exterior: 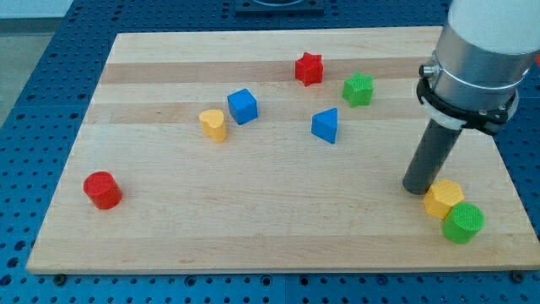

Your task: Push the red circle into the hexagon

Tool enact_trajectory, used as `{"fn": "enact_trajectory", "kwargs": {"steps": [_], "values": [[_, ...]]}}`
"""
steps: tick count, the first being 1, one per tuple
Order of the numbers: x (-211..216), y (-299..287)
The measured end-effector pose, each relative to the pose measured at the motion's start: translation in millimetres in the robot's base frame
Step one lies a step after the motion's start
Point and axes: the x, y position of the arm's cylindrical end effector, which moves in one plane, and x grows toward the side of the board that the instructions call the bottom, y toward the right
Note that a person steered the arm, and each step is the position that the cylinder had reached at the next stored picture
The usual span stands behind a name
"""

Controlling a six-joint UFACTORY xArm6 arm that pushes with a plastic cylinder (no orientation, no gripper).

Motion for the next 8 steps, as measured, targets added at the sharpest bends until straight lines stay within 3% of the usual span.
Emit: {"fn": "enact_trajectory", "kwargs": {"steps": [2, 4, 6, 8], "values": [[-15, -20], [13, -53], [69, -165], [76, -295]]}}
